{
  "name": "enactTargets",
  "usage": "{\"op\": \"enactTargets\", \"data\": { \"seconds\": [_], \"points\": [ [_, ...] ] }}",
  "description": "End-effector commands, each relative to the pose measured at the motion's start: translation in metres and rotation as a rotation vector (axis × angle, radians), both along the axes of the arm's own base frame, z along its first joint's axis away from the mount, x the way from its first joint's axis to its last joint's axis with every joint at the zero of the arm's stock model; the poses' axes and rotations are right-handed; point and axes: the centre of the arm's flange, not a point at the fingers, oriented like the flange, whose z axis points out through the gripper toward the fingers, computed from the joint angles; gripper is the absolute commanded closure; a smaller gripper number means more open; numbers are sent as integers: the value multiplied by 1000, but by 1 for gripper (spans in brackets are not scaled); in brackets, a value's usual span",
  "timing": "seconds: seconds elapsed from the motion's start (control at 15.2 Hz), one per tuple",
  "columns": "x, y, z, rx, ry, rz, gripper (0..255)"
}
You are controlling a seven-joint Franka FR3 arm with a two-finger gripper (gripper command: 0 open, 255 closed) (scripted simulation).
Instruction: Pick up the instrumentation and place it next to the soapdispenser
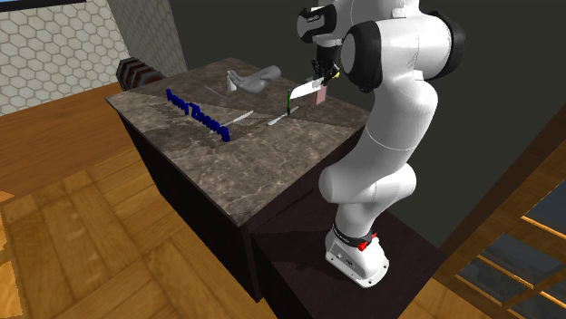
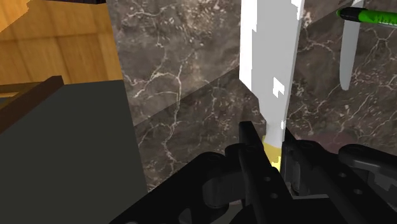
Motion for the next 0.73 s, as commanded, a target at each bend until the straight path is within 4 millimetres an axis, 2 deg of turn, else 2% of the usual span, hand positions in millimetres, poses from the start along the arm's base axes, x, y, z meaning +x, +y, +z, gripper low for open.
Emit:
{"op": "enactTargets", "data": {
  "seconds": [0.0, 0.66],
  "points": [
    [1, 0, -12, 0, 0, 0, 255],
    [1, 0, -64, 0, 0, 0, 255]
  ]
}}
